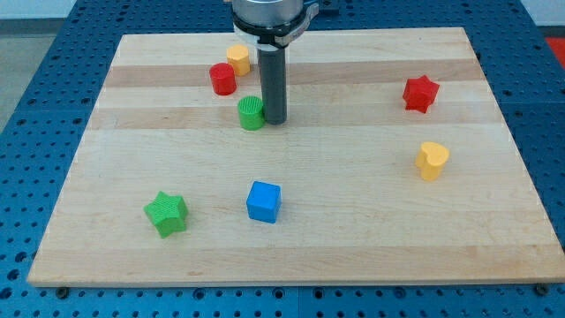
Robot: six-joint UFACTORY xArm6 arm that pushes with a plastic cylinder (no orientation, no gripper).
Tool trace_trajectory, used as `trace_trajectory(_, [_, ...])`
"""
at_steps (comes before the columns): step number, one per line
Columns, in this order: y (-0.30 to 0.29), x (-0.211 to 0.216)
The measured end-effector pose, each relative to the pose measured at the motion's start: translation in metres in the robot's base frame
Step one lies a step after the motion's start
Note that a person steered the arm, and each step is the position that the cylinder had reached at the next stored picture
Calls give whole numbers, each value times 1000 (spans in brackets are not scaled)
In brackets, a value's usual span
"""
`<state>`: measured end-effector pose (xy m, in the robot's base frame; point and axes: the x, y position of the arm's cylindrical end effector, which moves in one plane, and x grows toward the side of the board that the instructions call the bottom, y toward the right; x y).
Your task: Move the green circle to the red circle
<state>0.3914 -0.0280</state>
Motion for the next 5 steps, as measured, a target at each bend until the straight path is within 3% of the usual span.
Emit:
trace_trajectory(2, [-8, 60])
trace_trajectory(3, [-9, 60])
trace_trajectory(5, [-33, 13])
